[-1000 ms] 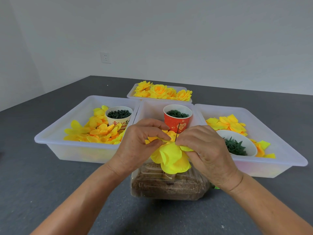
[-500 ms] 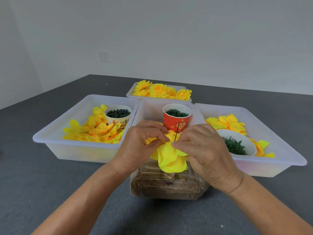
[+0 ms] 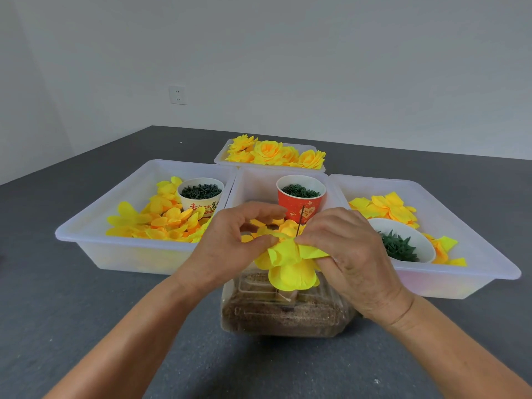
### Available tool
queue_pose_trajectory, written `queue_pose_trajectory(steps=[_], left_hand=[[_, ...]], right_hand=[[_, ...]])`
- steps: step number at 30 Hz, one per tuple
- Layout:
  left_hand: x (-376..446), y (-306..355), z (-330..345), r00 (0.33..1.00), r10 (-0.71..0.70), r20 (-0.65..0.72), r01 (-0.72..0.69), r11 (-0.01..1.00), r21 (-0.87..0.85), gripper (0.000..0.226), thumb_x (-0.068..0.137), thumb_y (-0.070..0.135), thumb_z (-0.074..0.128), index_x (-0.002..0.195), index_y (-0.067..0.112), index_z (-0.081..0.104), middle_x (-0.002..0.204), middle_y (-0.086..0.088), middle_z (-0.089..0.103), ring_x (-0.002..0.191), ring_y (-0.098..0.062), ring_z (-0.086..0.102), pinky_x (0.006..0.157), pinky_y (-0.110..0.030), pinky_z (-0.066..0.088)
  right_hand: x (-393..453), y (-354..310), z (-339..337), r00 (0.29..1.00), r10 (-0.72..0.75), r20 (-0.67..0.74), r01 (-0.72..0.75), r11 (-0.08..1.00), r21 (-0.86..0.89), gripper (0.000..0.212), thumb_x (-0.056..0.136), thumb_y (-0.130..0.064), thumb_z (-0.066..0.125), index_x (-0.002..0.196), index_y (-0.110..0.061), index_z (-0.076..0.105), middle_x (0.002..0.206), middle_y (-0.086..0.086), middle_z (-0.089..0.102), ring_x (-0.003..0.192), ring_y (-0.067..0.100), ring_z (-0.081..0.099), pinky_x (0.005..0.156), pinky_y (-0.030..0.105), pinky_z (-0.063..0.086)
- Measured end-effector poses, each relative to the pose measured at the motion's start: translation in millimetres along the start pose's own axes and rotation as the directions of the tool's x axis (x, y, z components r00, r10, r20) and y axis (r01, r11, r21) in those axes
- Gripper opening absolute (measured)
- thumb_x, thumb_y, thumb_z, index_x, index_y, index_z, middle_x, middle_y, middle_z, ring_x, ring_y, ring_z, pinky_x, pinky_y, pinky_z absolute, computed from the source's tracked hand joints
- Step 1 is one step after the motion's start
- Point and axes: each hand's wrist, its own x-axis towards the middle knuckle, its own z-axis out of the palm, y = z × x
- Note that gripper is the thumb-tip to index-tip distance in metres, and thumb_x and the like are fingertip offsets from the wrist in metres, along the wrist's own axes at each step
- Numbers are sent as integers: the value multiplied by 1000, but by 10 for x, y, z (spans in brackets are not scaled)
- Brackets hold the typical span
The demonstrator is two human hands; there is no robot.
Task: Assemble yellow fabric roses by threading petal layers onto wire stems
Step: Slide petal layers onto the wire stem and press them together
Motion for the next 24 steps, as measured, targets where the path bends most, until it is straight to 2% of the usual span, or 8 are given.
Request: queue_pose_trajectory(steps=[2,5,11,13,16,18,21,24], left_hand=[[-8,21,-34,995,-72,65,79,992,-103,35,76,-1,69,103,21,68,105,1,71,100,-13,63,92,-39,50],[-7,41,-41,986,-65,154,73,996,-44,30,77,-6,70,103,11,70,107,-6,70,105,-20,63,96,-47,45],[23,55,-1,994,21,106,-25,999,36,38,72,-7,73,97,22,70,105,1,69,105,-10,61,94,-36,46],[34,39,-17,995,5,98,-11,998,60,38,75,-8,71,99,22,69,105,3,69,102,-10,62,92,-32,47],[4,32,-86,995,-39,92,42,999,-26,42,73,-3,63,103,26,66,106,6,70,103,-7,62,90,-24,47],[-27,33,-139,990,-66,124,75,995,-67,45,68,3,60,107,25,66,110,5,70,107,-9,61,93,-24,46],[-37,37,-155,973,-78,216,87,996,-29,46,69,7,72,111,22,65,115,6,67,110,-10,60,100,-29,43],[-4,45,-125,968,-47,247,41,999,28,45,71,-2,78,111,13,66,116,0,66,110,-11,59,98,-25,44]], right_hand=[[3,-4,-1,1000,27,5,-28,999,32,16,69,4,66,81,-4,74,80,5,69,78,31,63,66,42,48],[10,-20,-12,998,52,16,-53,998,36,16,68,2,69,81,-5,74,79,4,68,78,31,63,67,39,47],[11,-60,-22,994,106,12,-107,994,34,13,70,-3,70,82,-7,73,81,4,68,78,29,63,67,37,46],[5,-65,-26,989,148,0,-148,987,62,13,69,-5,71,81,-7,73,81,4,68,79,29,63,69,38,47],[19,-80,-12,980,198,-4,-196,974,112,11,69,-7,72,80,-8,74,80,3,68,78,28,63,69,39,49],[26,-87,-1,976,218,-8,-214,964,155,10,69,-8,72,79,-8,74,79,4,69,77,28,63,69,42,50],[22,-94,9,974,227,-13,-221,958,180,10,68,-8,72,78,-7,74,78,5,68,76,29,63,67,45,51],[29,-93,12,979,201,-19,-196,969,149,11,67,-7,72,78,-7,74,77,5,68,75,31,62,66,44,50]])
